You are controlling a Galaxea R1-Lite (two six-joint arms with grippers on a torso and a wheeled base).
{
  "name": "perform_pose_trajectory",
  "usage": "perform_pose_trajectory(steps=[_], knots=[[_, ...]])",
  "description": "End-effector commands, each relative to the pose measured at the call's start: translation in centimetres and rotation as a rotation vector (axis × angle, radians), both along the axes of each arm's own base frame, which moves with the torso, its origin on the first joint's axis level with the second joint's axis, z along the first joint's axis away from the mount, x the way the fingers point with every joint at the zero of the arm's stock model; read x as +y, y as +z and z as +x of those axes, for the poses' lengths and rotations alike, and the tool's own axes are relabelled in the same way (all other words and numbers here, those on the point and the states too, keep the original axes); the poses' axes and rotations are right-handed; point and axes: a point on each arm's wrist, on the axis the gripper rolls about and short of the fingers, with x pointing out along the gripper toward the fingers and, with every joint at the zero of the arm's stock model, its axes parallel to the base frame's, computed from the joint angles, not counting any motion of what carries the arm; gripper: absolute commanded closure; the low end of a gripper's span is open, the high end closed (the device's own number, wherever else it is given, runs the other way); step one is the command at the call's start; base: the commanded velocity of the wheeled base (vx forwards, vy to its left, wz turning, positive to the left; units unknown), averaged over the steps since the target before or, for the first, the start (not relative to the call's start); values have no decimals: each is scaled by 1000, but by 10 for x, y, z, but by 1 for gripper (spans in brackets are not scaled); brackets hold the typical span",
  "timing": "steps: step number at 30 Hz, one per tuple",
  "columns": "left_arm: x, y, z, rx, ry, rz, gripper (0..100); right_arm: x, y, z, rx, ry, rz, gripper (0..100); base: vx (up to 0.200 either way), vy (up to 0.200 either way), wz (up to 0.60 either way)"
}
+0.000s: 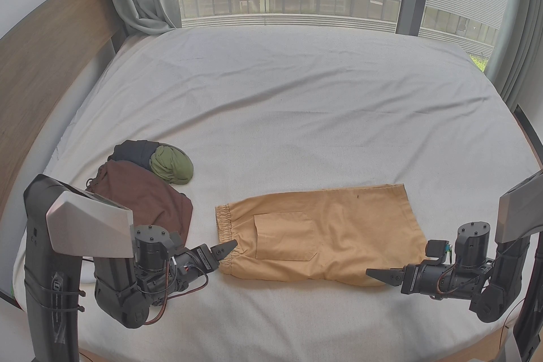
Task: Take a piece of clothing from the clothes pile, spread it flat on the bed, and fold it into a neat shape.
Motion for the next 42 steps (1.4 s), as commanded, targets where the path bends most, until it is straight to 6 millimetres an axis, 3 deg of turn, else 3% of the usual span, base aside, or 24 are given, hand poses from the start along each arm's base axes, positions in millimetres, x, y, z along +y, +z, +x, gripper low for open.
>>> perform_pose_trajectory(steps=[1, 14, 29, 42], knots=[[-5, -7, -3, 24, -13, 2, 0, 0, 0, 2, -5, -3, 1, 0, 0, 0, 0], [-7, -35, 3, 76, -15, 15, 0, 0, 0, 4, -10, -5, 3, 0, 0, 0, 0], [-31, -33, 14, 28, -51, -41, 0, 1, 1, 6, -21, -5, 7, 0, 0, 0, 0], [-38, -37, 28, -10, -53, -63, 0, 1, 1, 7, -27, -5, 9, 0, 0, 0, 0]])
